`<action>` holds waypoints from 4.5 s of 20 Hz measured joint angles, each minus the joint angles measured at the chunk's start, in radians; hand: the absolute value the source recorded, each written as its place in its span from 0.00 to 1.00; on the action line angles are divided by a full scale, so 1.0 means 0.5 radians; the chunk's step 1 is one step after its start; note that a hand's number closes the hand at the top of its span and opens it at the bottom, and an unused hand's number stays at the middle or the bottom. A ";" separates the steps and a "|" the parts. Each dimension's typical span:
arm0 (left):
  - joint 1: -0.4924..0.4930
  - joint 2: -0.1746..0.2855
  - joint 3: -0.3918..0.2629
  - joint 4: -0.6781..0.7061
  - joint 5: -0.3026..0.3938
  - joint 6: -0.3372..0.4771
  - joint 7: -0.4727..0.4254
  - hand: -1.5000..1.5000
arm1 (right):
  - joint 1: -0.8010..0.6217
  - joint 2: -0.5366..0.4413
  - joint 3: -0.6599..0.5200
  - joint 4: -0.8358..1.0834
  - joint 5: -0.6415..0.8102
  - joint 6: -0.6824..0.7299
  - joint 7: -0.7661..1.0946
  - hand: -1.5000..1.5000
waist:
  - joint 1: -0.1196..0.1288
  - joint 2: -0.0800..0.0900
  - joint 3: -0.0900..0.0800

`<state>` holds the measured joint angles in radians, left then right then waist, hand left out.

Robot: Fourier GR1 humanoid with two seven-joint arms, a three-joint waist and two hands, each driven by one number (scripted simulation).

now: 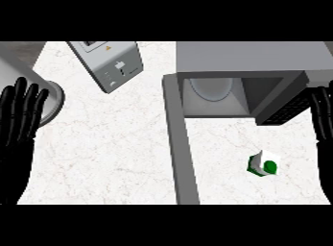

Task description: Pick up the milk, place it into the microwave and close the microwave

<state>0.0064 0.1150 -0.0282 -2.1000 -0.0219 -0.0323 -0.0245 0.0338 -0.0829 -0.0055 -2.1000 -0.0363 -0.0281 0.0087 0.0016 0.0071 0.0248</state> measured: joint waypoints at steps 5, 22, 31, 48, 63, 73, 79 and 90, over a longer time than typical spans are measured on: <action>-0.027 -0.028 0.065 0.014 -0.007 0.062 0.052 0.00 | 0.026 0.081 0.154 -0.086 0.194 -0.088 -0.010 0.00 | -0.003 -0.011 -0.035; 0.500 -0.068 0.382 -0.410 0.403 -0.021 0.289 0.00 | 0.520 0.137 0.740 -0.470 0.768 -0.307 0.201 0.00 | 0.001 -0.020 -0.050; 0.717 -0.077 0.583 -0.527 0.628 -0.219 0.253 0.00 | 0.653 0.111 0.605 -0.233 0.652 -0.357 -0.010 0.00 | 0.002 -0.018 -0.049; 0.935 -0.152 0.809 -0.520 0.742 -0.502 0.181 0.00 | 0.561 0.106 0.148 0.605 0.303 -0.398 -0.578 0.00 | 0.009 -0.017 -0.048; 1.039 -0.201 0.912 -0.509 0.830 -0.626 0.119 0.00 | 0.437 0.014 -0.173 1.463 0.094 -0.181 -1.219 0.00 | 0.013 -0.017 -0.049; 1.078 -0.203 0.992 -0.499 0.896 -0.692 0.143 0.00 | 0.142 -0.007 -0.296 2.067 0.125 -0.206 -1.554 0.00 | 0.017 -0.016 -0.048; 1.054 -0.173 1.039 -0.497 0.926 -0.692 0.186 0.00 | -0.118 -0.076 -0.397 2.504 0.127 -0.207 -1.732 0.00 | 0.023 -0.015 -0.047; 1.086 -0.199 1.058 -0.482 0.988 -0.753 0.148 0.00 | -0.399 -0.116 -0.438 2.983 0.197 -0.211 -2.086 1.00 | 0.027 -0.018 -0.052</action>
<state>0.5494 0.0154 0.5007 -2.3410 0.4721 -0.4088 0.0497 -0.1657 -0.1410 -0.2243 -0.6085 0.0620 -0.1338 -1.0342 0.0153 -0.0018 -0.0010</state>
